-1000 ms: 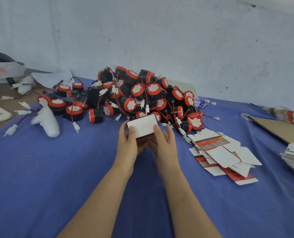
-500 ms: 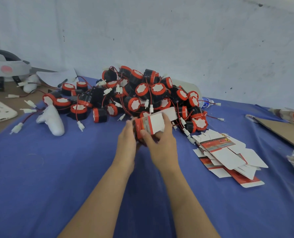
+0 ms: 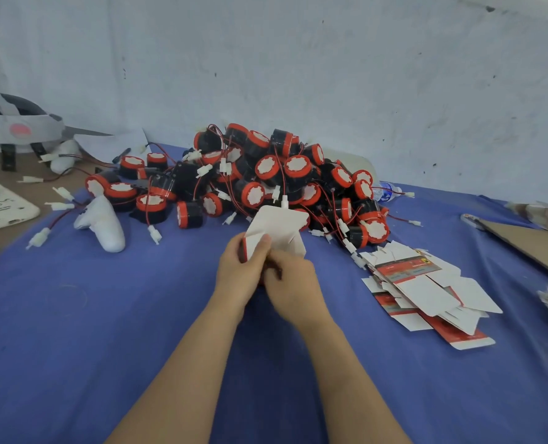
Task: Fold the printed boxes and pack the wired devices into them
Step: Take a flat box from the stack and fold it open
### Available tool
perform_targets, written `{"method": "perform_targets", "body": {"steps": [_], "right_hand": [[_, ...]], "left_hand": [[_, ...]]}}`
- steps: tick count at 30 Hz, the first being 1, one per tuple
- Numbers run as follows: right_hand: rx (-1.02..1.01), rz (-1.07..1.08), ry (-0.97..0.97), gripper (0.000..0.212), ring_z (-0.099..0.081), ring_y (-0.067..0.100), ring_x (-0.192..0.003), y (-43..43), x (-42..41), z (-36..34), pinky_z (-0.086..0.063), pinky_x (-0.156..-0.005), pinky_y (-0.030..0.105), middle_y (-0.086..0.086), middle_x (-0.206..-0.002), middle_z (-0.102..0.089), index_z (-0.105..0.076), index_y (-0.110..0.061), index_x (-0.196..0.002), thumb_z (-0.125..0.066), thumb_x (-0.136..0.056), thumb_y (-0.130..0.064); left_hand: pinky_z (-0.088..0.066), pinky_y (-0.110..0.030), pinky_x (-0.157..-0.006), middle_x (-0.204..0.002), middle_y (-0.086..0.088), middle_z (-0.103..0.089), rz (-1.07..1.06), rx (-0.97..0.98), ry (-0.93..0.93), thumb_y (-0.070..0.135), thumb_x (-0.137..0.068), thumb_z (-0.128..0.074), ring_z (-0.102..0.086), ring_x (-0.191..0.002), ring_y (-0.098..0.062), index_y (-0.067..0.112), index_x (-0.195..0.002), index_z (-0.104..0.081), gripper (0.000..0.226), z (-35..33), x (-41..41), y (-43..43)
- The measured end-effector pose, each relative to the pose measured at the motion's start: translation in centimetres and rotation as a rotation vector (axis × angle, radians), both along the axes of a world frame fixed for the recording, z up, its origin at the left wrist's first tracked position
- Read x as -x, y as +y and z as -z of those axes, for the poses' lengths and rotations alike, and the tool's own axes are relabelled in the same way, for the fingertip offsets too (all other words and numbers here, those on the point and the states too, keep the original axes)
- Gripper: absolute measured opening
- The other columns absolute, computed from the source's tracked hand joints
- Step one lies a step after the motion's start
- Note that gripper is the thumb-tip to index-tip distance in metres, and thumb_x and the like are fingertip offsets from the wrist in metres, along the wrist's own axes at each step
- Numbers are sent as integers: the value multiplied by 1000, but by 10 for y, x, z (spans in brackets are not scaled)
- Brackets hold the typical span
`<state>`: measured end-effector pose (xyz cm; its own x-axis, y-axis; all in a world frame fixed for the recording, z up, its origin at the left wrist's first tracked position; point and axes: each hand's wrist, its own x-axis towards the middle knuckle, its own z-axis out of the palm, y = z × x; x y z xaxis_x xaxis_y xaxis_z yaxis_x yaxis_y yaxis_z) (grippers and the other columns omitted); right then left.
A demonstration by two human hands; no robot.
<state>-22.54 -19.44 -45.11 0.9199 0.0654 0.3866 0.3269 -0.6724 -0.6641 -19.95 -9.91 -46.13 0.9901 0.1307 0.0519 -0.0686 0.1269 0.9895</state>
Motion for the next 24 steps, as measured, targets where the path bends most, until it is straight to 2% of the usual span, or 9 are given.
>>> {"method": "perform_targets", "body": {"steps": [5, 7, 9, 11, 13, 16, 19, 22, 24], "right_hand": [[-548, 333, -299, 20, -56, -4, -77, -12, -2, -9, -47, -66, 14, -15, -93, -60, -59, -27, -95, -52, -93, -9], [-594, 362, -152, 15, -52, -10, -74, -20, -6, -8, -44, -69, 11, -19, -102, -56, -55, -30, -110, -54, -96, -29], [-647, 185, 171, 23, -57, -4, -93, -25, -9, -2, -49, -86, 23, -16, -111, -59, -56, -27, -116, -51, -97, -39], [-722, 37, 335, 17, -63, 16, -102, -26, -9, 1, -53, -92, 39, -4, -108, -68, -64, -26, -103, -49, -99, -33], [-663, 15, 331, 13, -64, 18, -91, -26, -9, 2, -56, -82, 37, -1, -97, -69, -64, -25, -99, -51, -98, -22], [-468, 176, 292, 14, -54, 16, -73, -26, -12, 7, -46, -60, 21, 1, -81, -58, -56, -14, -96, -44, -93, -7], [-806, 141, 393, 18, -66, 31, -89, -25, -10, 1, -59, -72, 38, 18, -96, -65, -57, -3, -103, -42, -95, -7], [-763, 46, 513, 31, -72, 17, -78, -17, -8, -3, -58, -64, 28, 5, -84, -72, -64, -14, -89, -43, -101, -34], [-609, 99, 452, 42, -69, 15, -88, -10, -9, -6, -57, -81, 32, 0, -88, -71, -64, -25, -82, -35, -99, -51]], "left_hand": [[-53, -42, -93, -114, 1, -61, -82, -15, 67, 21, -99, -47, -59, -102, -17, 25, -113, -52, 16, 4, -3, 1], [-53, -42, -93, -115, 1, -60, -69, -35, 66, 16, -99, -42, -58, -105, -18, 26, -116, -52, 22, 3, -2, 1], [-54, -40, -90, -115, 3, -60, -39, -40, 46, 14, -99, -42, -58, -104, -16, 27, -116, -53, 24, 1, -1, -1], [-54, -30, -80, -113, 3, -62, -28, -53, 15, 11, -97, -44, -58, -98, -10, 26, -114, -55, 26, 1, 1, 0], [-50, -20, -70, -112, 4, -64, -9, -74, -36, 10, -95, -48, -58, -93, -5, 28, -109, -58, 26, 1, 2, 0], [-51, -21, -80, -116, 12, -64, 46, -71, -113, 25, -96, -55, -59, -105, -4, 38, -109, -58, 19, -1, 3, -3], [-53, -29, -88, -113, 22, -65, 141, 198, -109, 60, -78, -59, -61, -111, -6, 40, -119, -54, 46, -8, 5, -3], [-50, -43, -98, -122, 0, -65, 160, 268, -59, 72, -58, -63, -63, -112, -20, 29, -130, -51, 85, -8, 4, -5], [-52, -46, -96, -117, -4, -67, 99, 279, -47, 76, -56, -60, -66, -107, -21, 26, -124, -54, 85, -7, 3, -4]]}}
